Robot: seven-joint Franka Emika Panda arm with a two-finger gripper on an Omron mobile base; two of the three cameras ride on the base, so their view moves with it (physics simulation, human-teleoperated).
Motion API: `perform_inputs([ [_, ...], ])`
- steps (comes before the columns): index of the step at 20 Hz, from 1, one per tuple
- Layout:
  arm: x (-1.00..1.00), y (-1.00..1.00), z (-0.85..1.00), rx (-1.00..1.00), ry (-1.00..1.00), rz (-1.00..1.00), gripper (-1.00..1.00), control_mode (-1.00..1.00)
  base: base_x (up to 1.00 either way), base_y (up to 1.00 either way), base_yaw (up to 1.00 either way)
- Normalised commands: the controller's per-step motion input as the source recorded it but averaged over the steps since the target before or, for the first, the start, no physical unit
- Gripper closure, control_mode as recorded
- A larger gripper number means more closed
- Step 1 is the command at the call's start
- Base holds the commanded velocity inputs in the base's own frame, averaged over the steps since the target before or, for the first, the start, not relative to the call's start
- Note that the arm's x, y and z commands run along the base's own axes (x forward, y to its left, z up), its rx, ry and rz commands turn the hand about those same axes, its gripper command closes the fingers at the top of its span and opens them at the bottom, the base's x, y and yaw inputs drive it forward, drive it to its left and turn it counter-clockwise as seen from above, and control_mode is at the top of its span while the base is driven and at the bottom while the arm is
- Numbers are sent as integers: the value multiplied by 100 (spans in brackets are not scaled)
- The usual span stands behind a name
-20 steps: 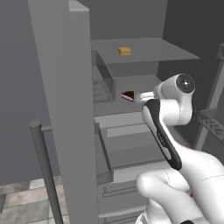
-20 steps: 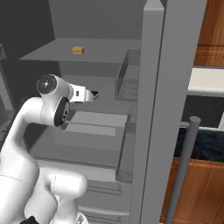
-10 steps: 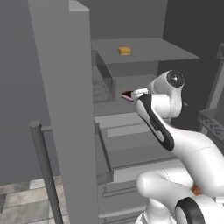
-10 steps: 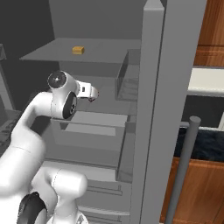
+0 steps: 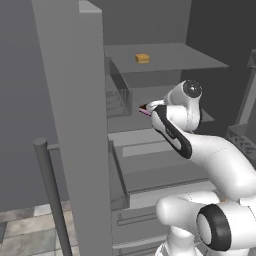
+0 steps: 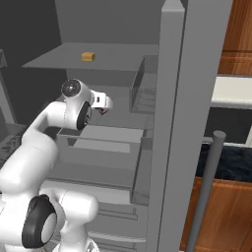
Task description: Take the cakes from the fridge and place them on the empty tray on the dining counter.
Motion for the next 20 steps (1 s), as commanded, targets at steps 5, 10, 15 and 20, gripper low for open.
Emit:
perform_inputs([
  [5,32,0,-14,0,7,0,-100,-100,0,0,0],
  [10,26,0,-26,-2,6,0,-100,-100,0,0,0],
  [15,33,0,-23,-1,5,0,-100,-100,0,0,0],
  [20,36,1,-17,0,4,0,-100,-100,0,0,0],
])
